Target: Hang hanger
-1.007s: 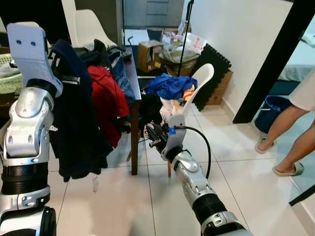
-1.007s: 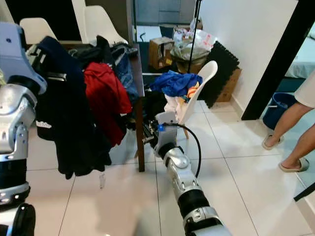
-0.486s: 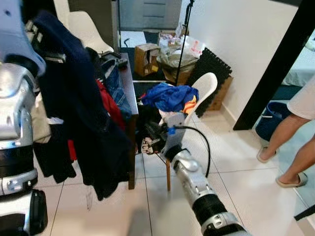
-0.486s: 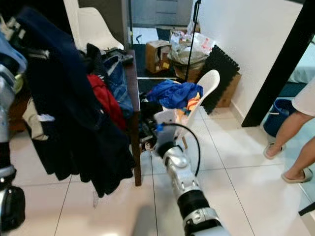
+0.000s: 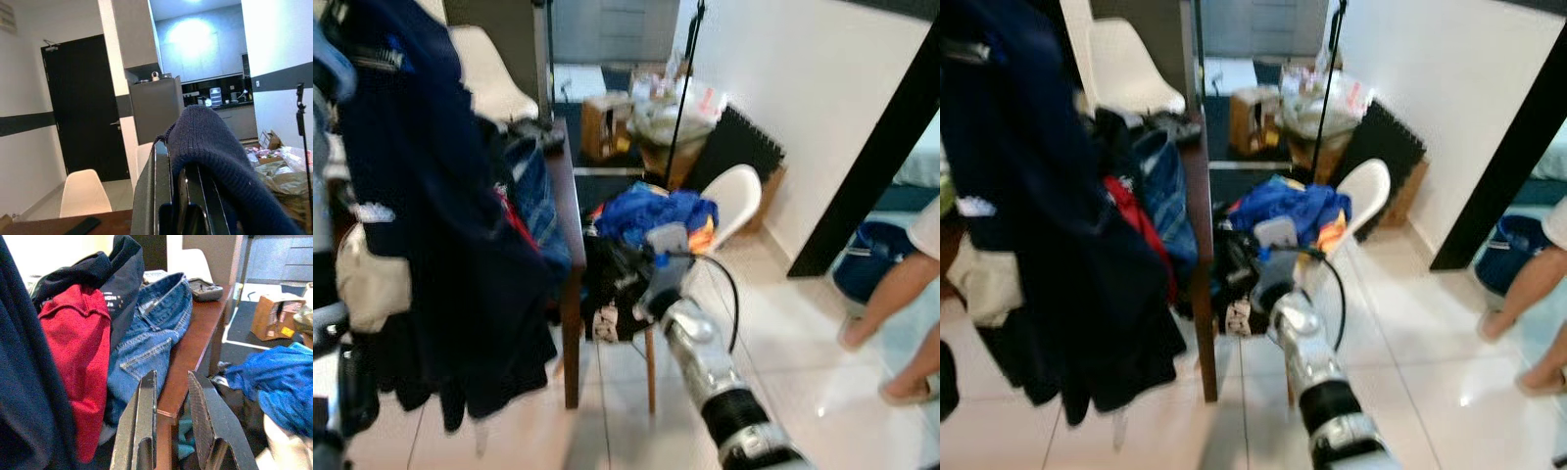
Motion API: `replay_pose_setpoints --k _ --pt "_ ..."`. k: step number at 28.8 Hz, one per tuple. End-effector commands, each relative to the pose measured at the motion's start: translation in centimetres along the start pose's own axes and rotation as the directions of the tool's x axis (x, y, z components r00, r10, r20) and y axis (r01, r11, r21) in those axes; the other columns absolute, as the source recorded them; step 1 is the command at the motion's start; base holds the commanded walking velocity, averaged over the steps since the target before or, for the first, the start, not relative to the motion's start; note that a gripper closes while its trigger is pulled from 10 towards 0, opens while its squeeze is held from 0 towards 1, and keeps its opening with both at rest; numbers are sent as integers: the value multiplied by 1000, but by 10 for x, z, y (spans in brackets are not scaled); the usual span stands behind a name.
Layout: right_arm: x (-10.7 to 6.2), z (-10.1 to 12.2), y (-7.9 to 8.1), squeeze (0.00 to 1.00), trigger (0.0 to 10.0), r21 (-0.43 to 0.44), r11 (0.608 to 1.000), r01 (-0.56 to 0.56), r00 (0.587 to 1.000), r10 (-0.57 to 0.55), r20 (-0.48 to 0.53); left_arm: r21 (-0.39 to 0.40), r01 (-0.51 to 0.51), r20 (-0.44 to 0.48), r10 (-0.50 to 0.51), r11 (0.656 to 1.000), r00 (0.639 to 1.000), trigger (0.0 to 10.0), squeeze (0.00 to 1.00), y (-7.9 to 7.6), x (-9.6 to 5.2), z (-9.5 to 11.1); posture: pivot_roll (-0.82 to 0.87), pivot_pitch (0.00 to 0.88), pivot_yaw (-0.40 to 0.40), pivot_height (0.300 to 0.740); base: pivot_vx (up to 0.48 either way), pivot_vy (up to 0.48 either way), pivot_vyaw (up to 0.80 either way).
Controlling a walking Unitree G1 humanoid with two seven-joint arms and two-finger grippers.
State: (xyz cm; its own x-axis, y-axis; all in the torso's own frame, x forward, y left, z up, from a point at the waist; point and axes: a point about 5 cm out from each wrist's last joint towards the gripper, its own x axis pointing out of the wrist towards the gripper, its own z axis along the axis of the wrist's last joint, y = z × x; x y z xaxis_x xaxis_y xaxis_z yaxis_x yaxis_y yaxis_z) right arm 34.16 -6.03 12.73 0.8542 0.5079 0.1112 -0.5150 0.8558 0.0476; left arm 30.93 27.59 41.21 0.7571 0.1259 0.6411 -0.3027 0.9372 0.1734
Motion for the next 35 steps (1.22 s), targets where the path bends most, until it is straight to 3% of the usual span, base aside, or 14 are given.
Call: replay_pose_setpoints --k 1,18,19,20,22,23,24,27,28,29,31,33,34,35 --pt "-4 -1 -7 0 10000 1 1000 23 1000 -23 -9 21 -17 105 14 1000 994 10000 0 9 8 26 119 0 -21 740 435 0 0" --pt "-4 -2 -6 0 10000 2 1000 22 1000 -22 -13 71 -129 101 122 989 987 10000 0 50 6 31 120 0 -22 740 428 0 0" --pt "-5 -2 -5 0 10000 3 1000 19 1000 -19 -16 61 -62 -72 67 996 995 10000 0 49 -3 2 122 0 -26 740 0 0 0" --pt "-5 -2 -5 0 10000 3 1000 19 1000 -19 -16 61 -62 -72 67 996 995 10000 0 49 -3 2 122 0 -26 740 0 0 0" --pt "-5 -3 -4 0 10000 5 1000 16 1000 -16 -19 117 39 -304 -2 992 953 10000 0 44 -18 -41 127 0 -31 740 0 0 0" --pt "-5 -3 -4 0 10000 5 1000 16 1000 -16 -19 117 39 -304 -2 992 953 10000 0 44 -18 -41 127 0 -31 740 0 0 0" --pt "-5 -4 -3 0 10000 6 1000 10 1000 -10 -20 174 130 -452 -39 976 891 10000 0 41 -32 -68 129 0 -33 740 0 0 0" --pt "-5 -4 -3 0 10000 6 1000 10 1000 -10 -20 174 130 -452 -39 976 891 10000 0 41 -32 -68 129 0 -33 740 0 0 0" --pt "-5 -3 -2 0 10000 19 1000 3 1000 -3 -14 191 240 -578 -88 952 811 10000 0 35 -49 -93 129 0 -35 740 0 0 0" --pt "-5 -3 -2 0 10000 19 1000 3 1000 -3 -14 191 240 -578 -88 952 811 10000 0 35 -49 -93 129 0 -35 740 0 0 0" --pt "-4 2 1 0 10000 57 998 -23 1000 21 22 147 384 -699 -179 911 693 10000 0 19 -75 -122 122 0 -35 740 0 0 0" --pt "-4 2 1 0 10000 57 998 -23 1000 21 22 147 384 -699 -179 911 693 10000 0 19 -75 -122 122 0 -35 740 0 0 0" --pt "-4 4 3 0 10000 63 997 -38 999 36 40 150 405 -731 -174 902 659 10000 0 17 -83 -130 122 0 -34 740 0 0 0" --pt "-4 4 3 0 10000 63 997 -38 999 36 40 150 405 -731 -174 902 659 10000 0 17 -83 -130 122 0 -34 740 0 0 0"
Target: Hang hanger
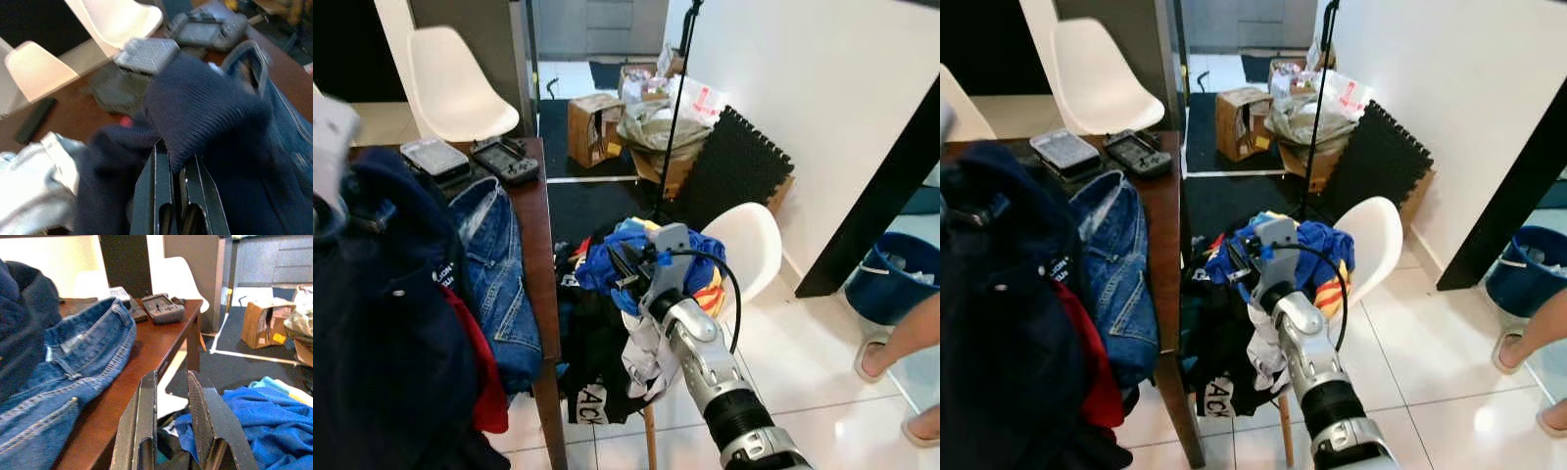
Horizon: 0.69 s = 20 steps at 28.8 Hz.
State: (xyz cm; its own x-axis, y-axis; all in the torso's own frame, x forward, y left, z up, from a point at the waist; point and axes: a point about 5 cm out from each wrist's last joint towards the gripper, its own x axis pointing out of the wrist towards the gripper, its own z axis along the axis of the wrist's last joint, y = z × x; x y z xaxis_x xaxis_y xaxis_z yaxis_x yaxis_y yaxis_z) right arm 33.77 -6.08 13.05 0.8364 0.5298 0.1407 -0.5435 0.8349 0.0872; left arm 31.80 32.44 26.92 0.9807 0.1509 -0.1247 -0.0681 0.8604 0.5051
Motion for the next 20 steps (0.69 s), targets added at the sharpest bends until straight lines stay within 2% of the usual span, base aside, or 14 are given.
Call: replay_pose_setpoints --k 1,5,8,9,10,11,12,14,15,16,17,18,19,20 --pt "-2 2 2 0 10000 21 1000 -18 1000 18 20 39 -16 -66 19 999 998 10000 1000 0 0 -12 122 0 -35 740 0 0 0" --pt "-2 2 3 0 10000 16 999 -30 999 30 22 22 -70 -108 72 997 992 10000 1000 12 -3 -18 128 0 -38 740 0 0 0" --pt "-2 2 3 0 10000 16 999 -33 999 33 21 17 -71 -114 73 997 991 10000 1000 14 -4 -18 128 0 -38 740 0 0 0" --pt "-2 2 4 0 10000 14 999 -40 999 39 18 -15 -68 -115 66 998 991 10000 1000 14 -5 -16 131 0 -38 740 0 0 0" --pt "-2 2 4 0 10000 14 999 -40 999 39 18 -15 -68 -115 66 998 991 10000 1000 14 -5 -16 131 0 -38 740 0 0 0" --pt "-1 1 5 0 10000 11 999 -48 999 48 13 -72 -44 -122 35 996 992 10000 0 13 -6 -14 132 0 -39 740 0 0 0" --pt "-1 1 7 0 10000 9 998 -54 998 54 10 -121 -18 -121 3 993 993 10000 0 12 -8 -12 134 0 -38 740 0 0 0" --pt "-1 1 7 0 10000 9 998 -54 998 54 10 -121 -18 -121 3 993 993 10000 0 12 -8 -12 134 0 -38 740 0 0 0" --pt "0 1 8 0 10000 12 998 -60 998 60 10 -171 45 -83 -60 984 995 10000 0 7 -10 -4 135 0 -38 740 0 0 0" --pt "0 1 8 0 10000 12 998 -60 998 60 10 -171 45 -83 -60 984 995 10000 0 7 -10 -4 135 0 -38 740 0 0 0" --pt "0 1 8 0 10000 15 998 -63 998 62 11 -196 90 -54 -102 976 993 10000 0 3 -12 1 134 0 -37 740 0 0 0" --pt "0 3 9 0 10000 31 997 -70 997 69 24 -207 155 94 -138 966 986 10000 0 -4 -14 21 132 0 -36 740 0 0 0" --pt "0 3 9 0 10000 31 997 -70 997 69 24 -207 155 94 -138 966 986 10000 0 -4 -14 21 132 0 -36 740 0 0 0" --pt "-1 5 9 0 10000 45 996 -78 996 76 36 -174 157 269 -107 972 957 10000 0 -9 -17 45 132 0 -35 740 0 0 0"
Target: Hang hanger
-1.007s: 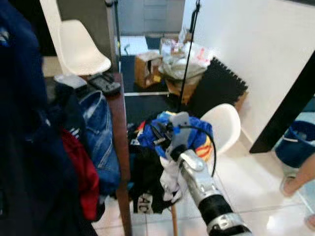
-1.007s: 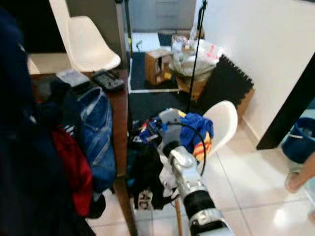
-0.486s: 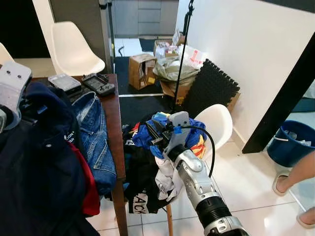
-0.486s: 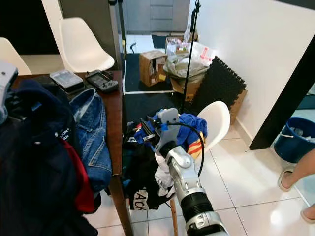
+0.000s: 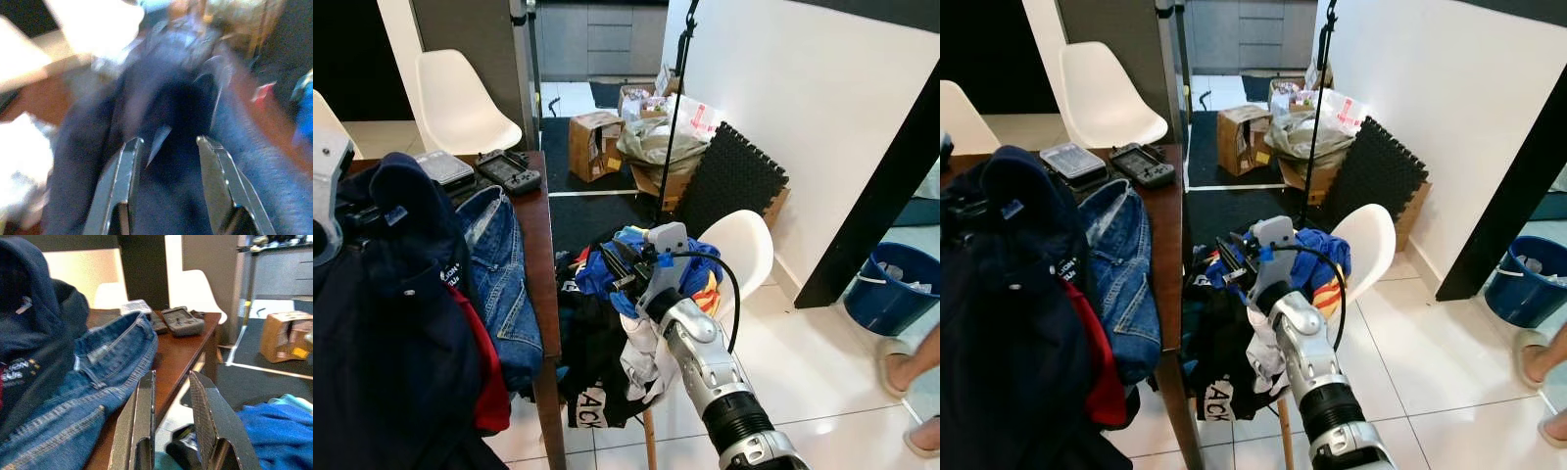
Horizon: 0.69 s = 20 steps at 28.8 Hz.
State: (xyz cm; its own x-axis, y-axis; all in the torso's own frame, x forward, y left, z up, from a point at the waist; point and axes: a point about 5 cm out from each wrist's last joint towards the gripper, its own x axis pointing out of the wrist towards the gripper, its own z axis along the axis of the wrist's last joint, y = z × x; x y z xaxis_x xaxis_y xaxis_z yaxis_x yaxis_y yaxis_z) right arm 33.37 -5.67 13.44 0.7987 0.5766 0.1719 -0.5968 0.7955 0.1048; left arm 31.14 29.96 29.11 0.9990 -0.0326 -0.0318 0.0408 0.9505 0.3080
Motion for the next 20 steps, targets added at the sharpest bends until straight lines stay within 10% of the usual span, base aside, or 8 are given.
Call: replay_pose_setpoints --k 1,8,9,12,14,16,20 --pt "0 3 3 0 10000 26 1000 -17 1000 16 20 9 28 224 -30 1000 974 10000 0 -13 -3 32 133 0 -36 740 0 0 0" --pt "-1 5 2 0 10000 57 998 -19 999 17 32 -75 264 342 -224 962 913 10000 0 -47 -11 46 137 0 -37 740 0 0 0" --pt "-1 4 2 0 10000 49 998 -27 999 26 24 -87 428 294 -387 900 874 10000 0 -68 -20 41 136 0 -37 740 0 0 0" --pt "0 2 3 0 10000 28 999 -33 999 33 6 -195 438 269 -382 878 884 10000 0 -80 -19 42 140 0 -43 740 0 0 0" --pt "1 4 1 0 10000 30 999 -9 1000 9 13 -236 156 256 -93 959 962 10000 0 -62 -5 50 145 0 -48 740 0 0 0" --pt "4 12 -2 0 10000 47 999 27 999 -29 43 -190 -81 253 129 978 959 10000 0 -48 -2 50 138 0 -46 740 0 0 0" --pt "5 22 -4 0 10000 45 998 34 997 -38 73 -153 -173 263 209 973 942 10000 0 -46 -5 45 130 0 -45 740 0 0 0"
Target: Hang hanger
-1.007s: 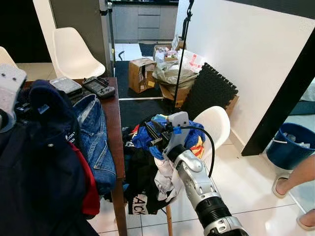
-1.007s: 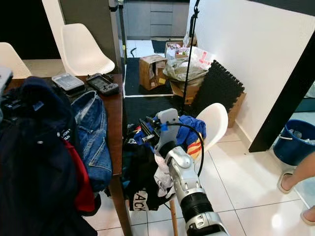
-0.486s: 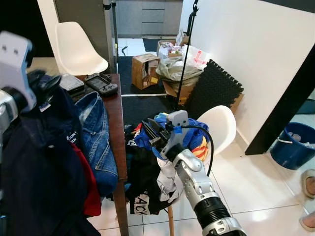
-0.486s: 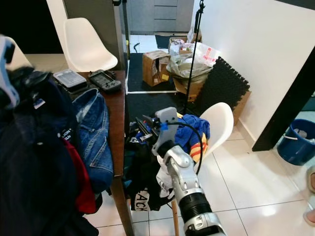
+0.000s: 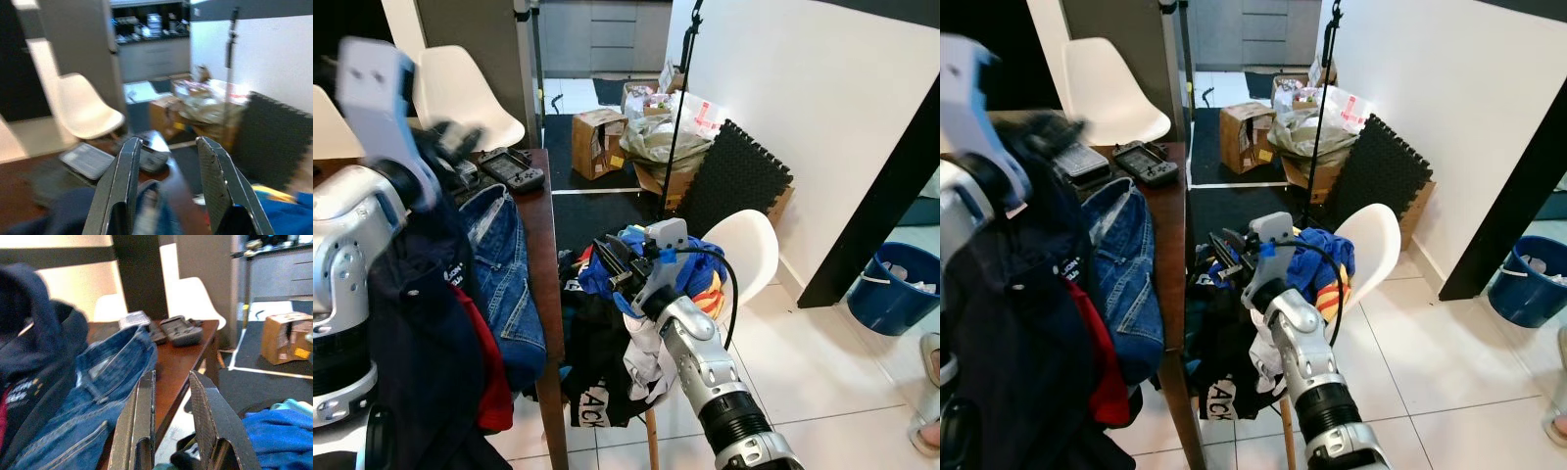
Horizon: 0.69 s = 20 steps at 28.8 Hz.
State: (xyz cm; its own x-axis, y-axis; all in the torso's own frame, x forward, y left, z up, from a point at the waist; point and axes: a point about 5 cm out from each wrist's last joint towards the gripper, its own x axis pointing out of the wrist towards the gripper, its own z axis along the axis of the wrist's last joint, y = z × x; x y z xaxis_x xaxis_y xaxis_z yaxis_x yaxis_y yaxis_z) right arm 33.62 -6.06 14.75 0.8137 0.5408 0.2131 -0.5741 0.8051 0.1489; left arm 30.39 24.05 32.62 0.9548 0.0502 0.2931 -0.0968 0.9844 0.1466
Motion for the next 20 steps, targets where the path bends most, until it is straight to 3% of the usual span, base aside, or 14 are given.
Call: replay_pose_setpoints --k 1,6,13,20 --pt "5 15 -1 0 10000 1 1000 1 999 -1 44 28 -48 -18 48 998 999 10000 0 -1 -4 -9 127 0 -46 740 0 0 0" --pt "8 28 -5 0 10000 -23 1000 3 998 -2 58 27 -75 -76 77 997 994 10000 0 -4 -12 -15 127 0 -55 740 0 0 0" --pt "16 47 -9 0 10000 -40 998 40 995 -36 98 158 -79 -87 93 984 992 10000 0 -13 -16 -20 130 0 -66 740 0 0 0" --pt "17 52 -10 0 10000 -28 999 45 992 -41 116 148 -75 -78 87 986 993 10000 0 -18 -19 -21 133 0 -67 740 0 333 0"
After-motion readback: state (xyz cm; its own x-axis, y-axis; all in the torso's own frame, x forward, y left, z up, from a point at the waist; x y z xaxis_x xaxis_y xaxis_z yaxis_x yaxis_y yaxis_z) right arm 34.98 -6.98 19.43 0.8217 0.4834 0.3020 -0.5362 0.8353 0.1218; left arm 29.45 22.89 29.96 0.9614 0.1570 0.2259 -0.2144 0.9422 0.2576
